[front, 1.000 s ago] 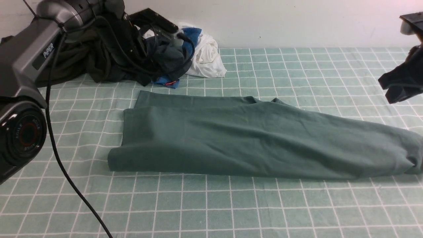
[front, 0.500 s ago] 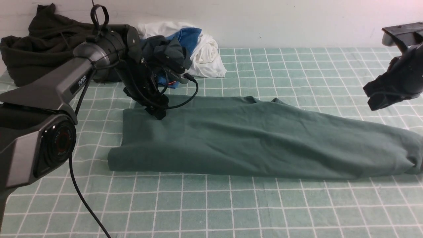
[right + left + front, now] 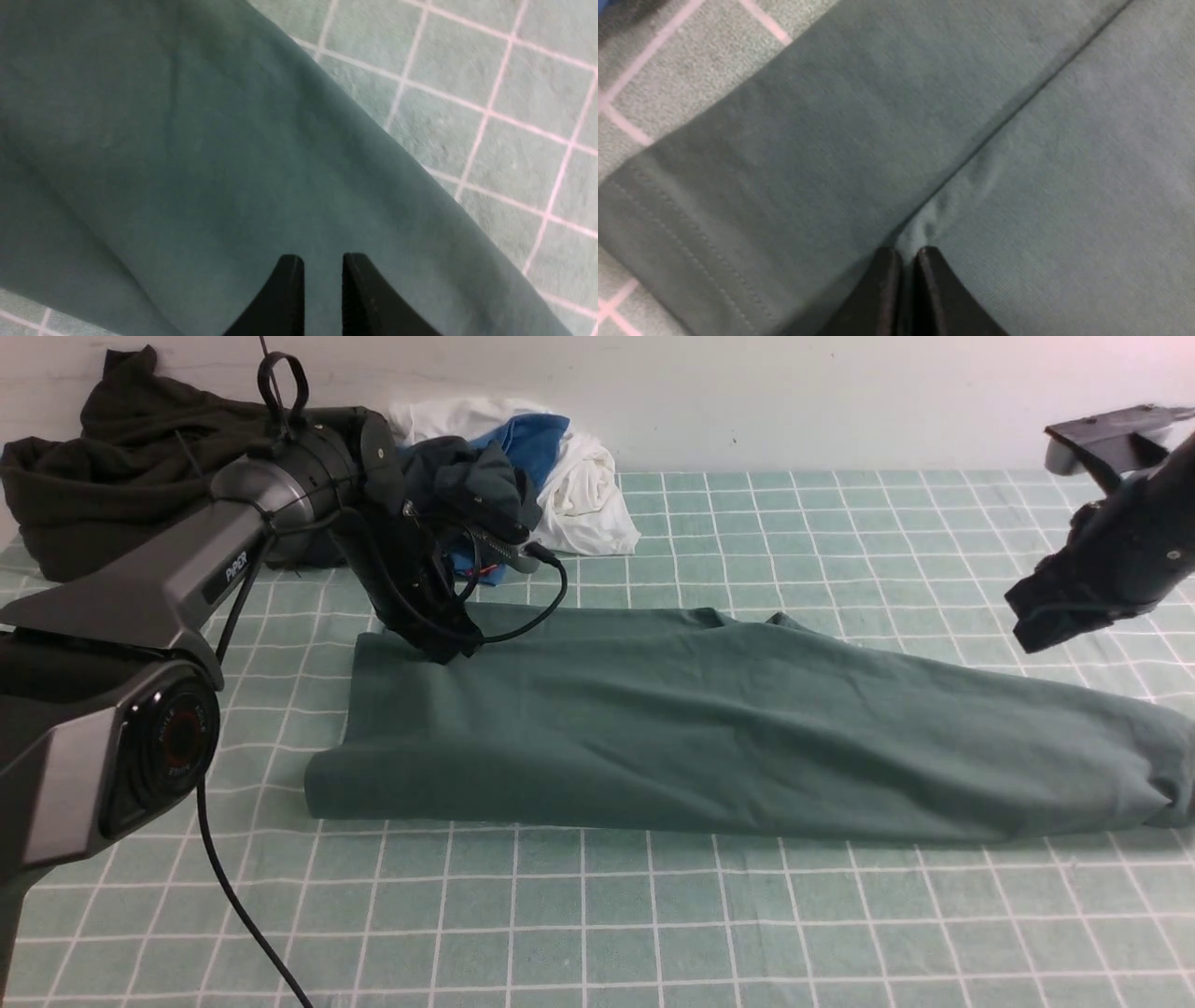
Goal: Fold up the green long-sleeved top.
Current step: Use the right arm to clamp the right edge of the fabric
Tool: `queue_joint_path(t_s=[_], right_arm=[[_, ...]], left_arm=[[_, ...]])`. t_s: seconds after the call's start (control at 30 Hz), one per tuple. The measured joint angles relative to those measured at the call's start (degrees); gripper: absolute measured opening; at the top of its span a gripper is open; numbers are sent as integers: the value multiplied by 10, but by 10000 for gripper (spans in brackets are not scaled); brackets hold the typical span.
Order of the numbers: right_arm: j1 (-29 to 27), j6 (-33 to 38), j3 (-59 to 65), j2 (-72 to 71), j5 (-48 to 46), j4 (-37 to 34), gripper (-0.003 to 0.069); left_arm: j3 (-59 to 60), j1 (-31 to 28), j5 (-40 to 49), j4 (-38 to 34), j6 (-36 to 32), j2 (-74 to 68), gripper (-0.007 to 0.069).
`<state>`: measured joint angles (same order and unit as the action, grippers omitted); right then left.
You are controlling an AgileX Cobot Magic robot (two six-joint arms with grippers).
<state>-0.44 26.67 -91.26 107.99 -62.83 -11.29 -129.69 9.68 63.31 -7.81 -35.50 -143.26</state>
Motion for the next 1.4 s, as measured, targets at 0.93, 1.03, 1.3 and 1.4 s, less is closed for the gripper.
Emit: queue_joint_path(t_s=[0.93, 1.03, 1.3, 1.4], right_arm=[[93, 74, -72, 193, 219, -50, 310], [93, 77, -74, 193, 219, -51, 118], [93, 76, -74, 193, 219, -49, -8], [91, 60, -74, 191, 222, -40, -8]], left_arm=[[-63, 0, 50, 1, 22, -3, 6], [-63, 0, 50, 1, 22, -3, 6], [-63, 0, 50, 2, 22, -3, 6], [-65, 0, 50, 2, 22, -3, 6]])
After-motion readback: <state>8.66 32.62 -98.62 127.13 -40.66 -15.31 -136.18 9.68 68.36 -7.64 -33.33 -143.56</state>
